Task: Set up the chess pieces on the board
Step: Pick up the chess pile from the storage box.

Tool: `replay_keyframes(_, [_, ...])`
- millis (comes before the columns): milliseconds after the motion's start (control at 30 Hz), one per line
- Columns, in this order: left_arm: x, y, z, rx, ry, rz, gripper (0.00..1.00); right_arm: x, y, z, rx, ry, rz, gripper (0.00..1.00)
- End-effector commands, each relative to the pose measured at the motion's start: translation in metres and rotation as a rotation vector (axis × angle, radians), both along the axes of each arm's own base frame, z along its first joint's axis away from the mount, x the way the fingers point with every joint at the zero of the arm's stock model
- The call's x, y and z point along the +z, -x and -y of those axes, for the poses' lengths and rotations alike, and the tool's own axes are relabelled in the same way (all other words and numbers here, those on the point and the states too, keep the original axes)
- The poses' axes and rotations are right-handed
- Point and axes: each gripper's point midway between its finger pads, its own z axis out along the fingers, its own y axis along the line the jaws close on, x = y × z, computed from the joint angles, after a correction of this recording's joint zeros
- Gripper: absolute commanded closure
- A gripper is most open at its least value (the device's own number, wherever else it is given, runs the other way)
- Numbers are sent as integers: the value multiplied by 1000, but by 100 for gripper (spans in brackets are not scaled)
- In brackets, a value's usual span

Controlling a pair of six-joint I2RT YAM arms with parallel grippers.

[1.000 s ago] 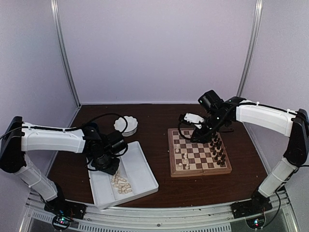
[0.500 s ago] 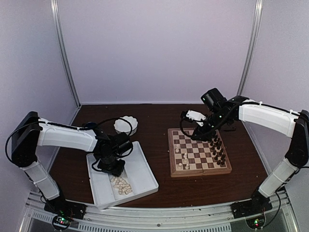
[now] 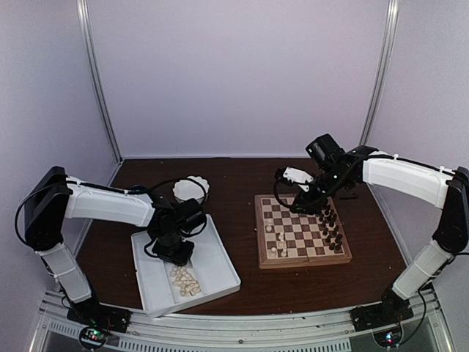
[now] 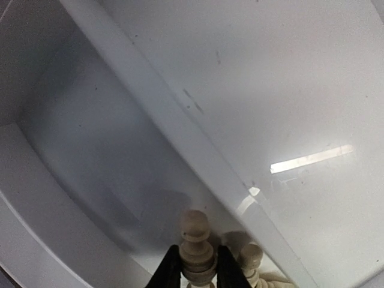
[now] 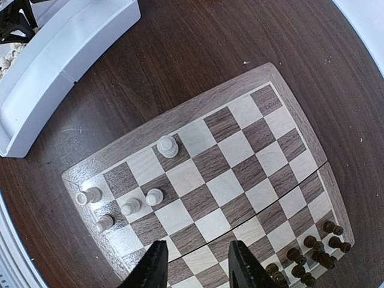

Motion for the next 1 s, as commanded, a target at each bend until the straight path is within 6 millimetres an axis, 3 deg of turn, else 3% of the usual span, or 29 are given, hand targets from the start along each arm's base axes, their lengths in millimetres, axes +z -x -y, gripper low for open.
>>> replay_keyframes(0, [23, -8, 2, -25, 47, 73, 81, 3, -1, -1, -5, -19, -2, 62])
replay_keyframes(367, [68, -23, 7, -158, 173, 278, 85, 26, -5, -14, 30, -70, 5, 62])
replay_keyframes(600, [93, -26, 23, -286, 274, 372, 85, 61, -8, -53, 108, -212, -79, 59])
replay_keyframes(967, [147, -20, 31, -417, 478, 599, 85, 86, 5, -129, 200, -433, -266, 57])
